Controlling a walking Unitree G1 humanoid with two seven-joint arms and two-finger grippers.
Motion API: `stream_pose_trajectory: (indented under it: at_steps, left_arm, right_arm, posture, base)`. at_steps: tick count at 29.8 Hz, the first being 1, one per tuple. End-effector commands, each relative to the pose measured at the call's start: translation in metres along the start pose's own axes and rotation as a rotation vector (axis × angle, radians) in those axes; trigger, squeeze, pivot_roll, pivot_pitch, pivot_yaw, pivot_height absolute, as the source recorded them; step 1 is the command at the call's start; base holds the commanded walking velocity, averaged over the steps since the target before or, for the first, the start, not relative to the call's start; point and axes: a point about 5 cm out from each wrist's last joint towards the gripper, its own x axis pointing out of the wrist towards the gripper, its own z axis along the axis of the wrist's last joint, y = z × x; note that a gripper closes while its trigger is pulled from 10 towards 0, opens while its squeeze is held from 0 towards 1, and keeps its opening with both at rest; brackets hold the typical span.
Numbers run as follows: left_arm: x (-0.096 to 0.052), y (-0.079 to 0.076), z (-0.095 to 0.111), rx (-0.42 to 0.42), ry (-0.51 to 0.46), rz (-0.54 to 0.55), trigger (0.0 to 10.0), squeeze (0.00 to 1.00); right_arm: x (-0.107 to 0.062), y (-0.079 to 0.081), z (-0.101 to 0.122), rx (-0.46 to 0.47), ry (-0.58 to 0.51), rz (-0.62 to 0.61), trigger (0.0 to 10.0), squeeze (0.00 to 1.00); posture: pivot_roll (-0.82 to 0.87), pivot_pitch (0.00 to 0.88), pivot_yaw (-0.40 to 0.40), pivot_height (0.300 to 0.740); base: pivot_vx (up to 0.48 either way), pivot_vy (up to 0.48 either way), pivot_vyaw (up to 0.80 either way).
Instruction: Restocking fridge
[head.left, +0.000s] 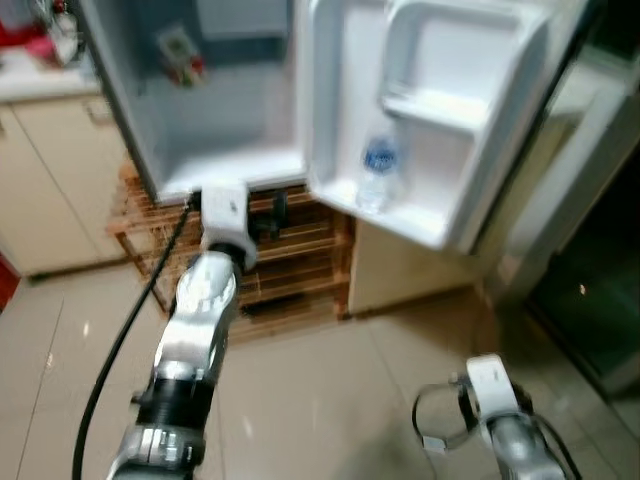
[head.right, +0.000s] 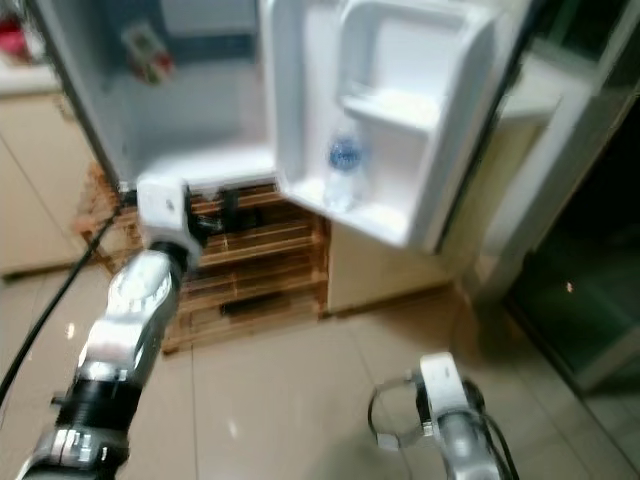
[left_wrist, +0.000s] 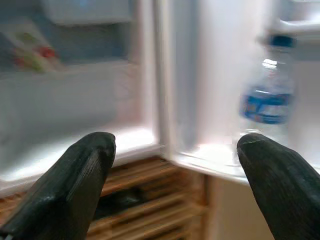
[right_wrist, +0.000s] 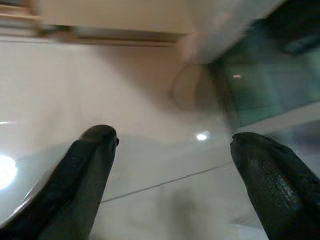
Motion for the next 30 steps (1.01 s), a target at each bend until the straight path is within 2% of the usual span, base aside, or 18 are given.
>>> stream_pose_trajectory:
  at_steps: [1,7,10,14,15,19,20,22,24,25,28,29,30]
  left_arm:
    - [0.001,0.014,0.002,-0.021,0.009,0.058,10.0,0.00]
    - [0.001,0.020,0.000,-0.021,0.023,0.093,10.0,0.00]
    - [0.001,0.020,0.001,-0.013,0.016,0.097,10.0,0.00]
    - [-0.003,0.022,0.000,-0.010,0.004,0.108,10.0,0.00]
    - [-0.003,0.022,0.000,-0.010,0.004,0.108,10.0,0.00]
    - [-0.006,0.029,-0.009,0.023,0.058,0.145,10.0,0.00]
    - [-0.006,0.029,-0.009,0.023,0.058,0.145,10.0,0.00]
    - [-0.010,0.041,-0.024,0.074,0.154,0.211,10.0,0.00]
    - [-0.016,0.054,-0.044,0.026,0.286,0.307,10.0,0.00]
    - [-0.016,0.054,-0.044,0.026,0.286,0.307,10.0,0.00]
    - [-0.027,0.062,-0.072,-0.010,0.484,0.340,10.0,0.00]
    - [-0.027,0.062,-0.072,-0.010,0.484,0.340,10.0,0.00]
    - [-0.033,0.062,-0.085,0.030,0.575,0.312,10.0,0.00]
  right_arm:
    - [0.006,-0.001,0.026,0.002,-0.077,-0.019,10.0,0.00]
    - [0.010,-0.002,0.048,0.008,-0.138,-0.025,10.0,0.00]
    - [0.013,-0.009,0.061,0.028,-0.156,-0.057,10.0,0.00]
    - [0.020,-0.049,0.091,-0.021,-0.154,-0.268,10.0,0.00]
    - [0.020,-0.049,0.091,-0.021,-0.154,-0.268,10.0,0.00]
    - [0.020,-0.074,0.115,-0.032,-0.199,-0.372,10.0,0.00]
    - [0.020,-0.074,0.115,-0.032,-0.199,-0.372,10.0,0.00]
    - [0.019,-0.082,0.132,-0.021,-0.240,-0.394,10.0,0.00]
    - [0.018,-0.085,0.151,0.003,-0.287,-0.389,10.0,0.00]
    - [0.018,-0.085,0.151,0.003,-0.287,-0.389,10.0,0.00]
    - [0.015,-0.086,0.183,0.042,-0.359,-0.370,10.0,0.00]
    - [0.015,-0.086,0.183,0.042,-0.359,-0.370,10.0,0.00]
    - [0.012,-0.084,0.205,0.074,-0.401,-0.349,10.0,0.00]
  posture:
    - [-0.07,0.000,0.036,0.740]
    - [-0.07,0.000,0.033,0.740]
    - [-0.06,0.000,0.031,0.740]
    - [-0.05,0.000,0.030,0.740]
    - [-0.05,0.000,0.030,0.740]
    - [-0.04,0.000,0.019,0.740]
    - [-0.04,0.000,0.019,0.740]
    - [-0.04,0.000,0.018,0.740]
    - [-0.03,0.000,0.016,0.740]
    - [-0.03,0.000,0.016,0.740]
    - [0.00,0.000,0.006,0.740]
    - [0.00,0.000,0.006,0.740]
    - [0.01,0.000,0.001,0.740]
  base:
    - [0.398,-0.262,0.00]
    - [0.469,0.000,0.00]
    - [0.480,0.000,0.00]
    - [0.120,0.000,0.00]
    - [0.000,0.000,0.00]
    - [0.000,0.000,0.00]
    - [0.000,0.000,0.00]
    - [0.000,0.000,0.00]
    - [0.000,0.000,0.00]
    - [0.000,0.000,0.00]
    - [0.000,0.000,0.00]
    - [0.000,0.000,0.00]
    - [0.000,0.000,0.00]
